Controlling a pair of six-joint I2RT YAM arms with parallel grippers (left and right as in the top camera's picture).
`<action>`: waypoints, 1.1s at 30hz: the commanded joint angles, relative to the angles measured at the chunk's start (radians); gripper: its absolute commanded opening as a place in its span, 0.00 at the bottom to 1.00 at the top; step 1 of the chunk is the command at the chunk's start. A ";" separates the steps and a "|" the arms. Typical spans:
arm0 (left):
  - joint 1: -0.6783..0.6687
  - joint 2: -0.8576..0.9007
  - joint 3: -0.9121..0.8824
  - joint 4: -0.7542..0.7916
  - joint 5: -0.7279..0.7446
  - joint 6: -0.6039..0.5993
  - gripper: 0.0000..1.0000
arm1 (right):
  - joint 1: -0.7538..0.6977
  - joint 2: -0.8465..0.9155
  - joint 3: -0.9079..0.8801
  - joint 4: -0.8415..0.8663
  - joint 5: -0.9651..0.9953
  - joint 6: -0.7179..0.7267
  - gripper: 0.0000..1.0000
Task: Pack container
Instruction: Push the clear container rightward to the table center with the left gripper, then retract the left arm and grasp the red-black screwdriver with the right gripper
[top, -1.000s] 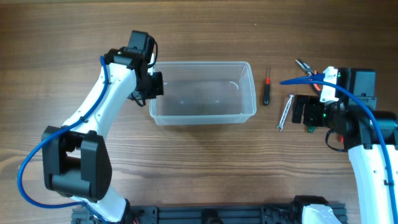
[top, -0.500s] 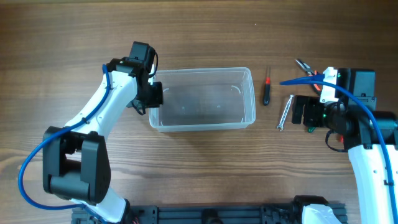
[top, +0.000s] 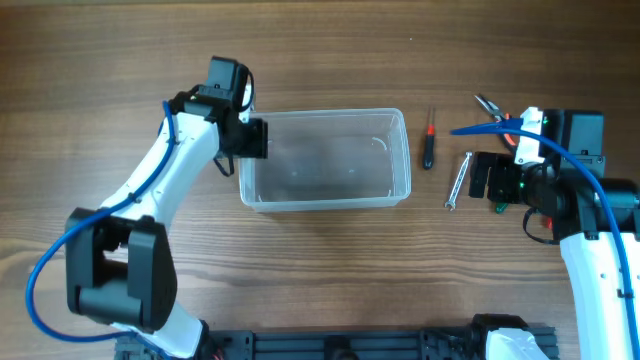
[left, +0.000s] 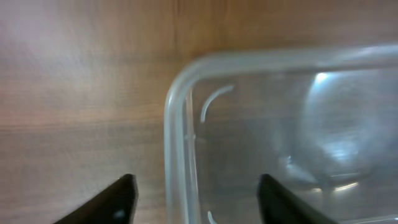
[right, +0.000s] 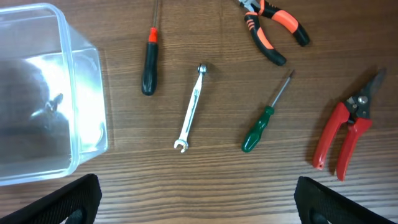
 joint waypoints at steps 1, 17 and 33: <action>0.006 -0.107 0.098 -0.004 0.005 0.034 1.00 | -0.005 -0.013 0.029 -0.022 -0.005 0.046 1.00; 0.403 -0.404 0.123 -0.269 0.061 -0.005 1.00 | 0.064 0.380 0.430 -0.044 -0.100 0.146 1.00; 0.402 -0.397 0.123 -0.280 0.065 -0.004 1.00 | 0.177 0.802 0.429 0.123 -0.049 0.254 1.00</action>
